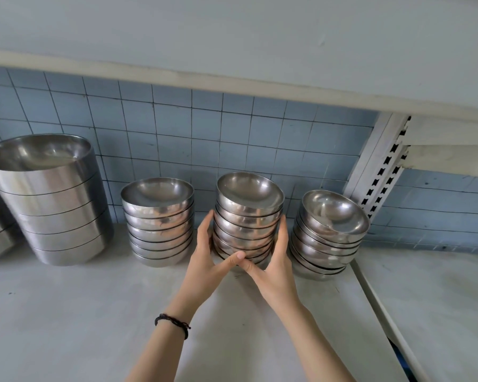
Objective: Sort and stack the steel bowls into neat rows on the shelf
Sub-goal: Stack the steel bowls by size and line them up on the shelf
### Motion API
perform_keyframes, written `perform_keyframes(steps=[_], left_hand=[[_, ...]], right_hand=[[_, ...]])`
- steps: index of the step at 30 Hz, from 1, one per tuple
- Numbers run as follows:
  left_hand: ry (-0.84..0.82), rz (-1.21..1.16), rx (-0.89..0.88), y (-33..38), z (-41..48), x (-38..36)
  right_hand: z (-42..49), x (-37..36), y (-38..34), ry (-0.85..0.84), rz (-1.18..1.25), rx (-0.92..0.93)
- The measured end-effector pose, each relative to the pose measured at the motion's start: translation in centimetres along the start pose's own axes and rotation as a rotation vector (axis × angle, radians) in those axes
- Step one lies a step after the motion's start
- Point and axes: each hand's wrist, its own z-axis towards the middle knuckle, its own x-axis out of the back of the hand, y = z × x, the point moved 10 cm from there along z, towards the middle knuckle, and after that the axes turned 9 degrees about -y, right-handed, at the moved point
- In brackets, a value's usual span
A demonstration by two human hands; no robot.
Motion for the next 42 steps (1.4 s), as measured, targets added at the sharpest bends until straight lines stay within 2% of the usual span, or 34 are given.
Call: perform_keyframes(steps=[24,31,36,42], left_hand=[[-0.003,0.019,0.009,1.2,0.2,0.2],[-0.003,-0.001,-0.115,5.7,1.7,-0.1],[-0.025,-0.009,-0.145,6.7,2.5,-1.2],[-0.005,0.139,-0.128,5.5,2.9,-1.1]], right_hand=[[0.1,0.9,-0.6,-0.079,0.008,0.002],[1.8,3.2,-3.7,-0.055,0.086,0.088],[3.0,3.0,-6.0,-0.059,-0.010,0.146],[3.1,3.3,-6.1,-0.063,-0.094,0.164]])
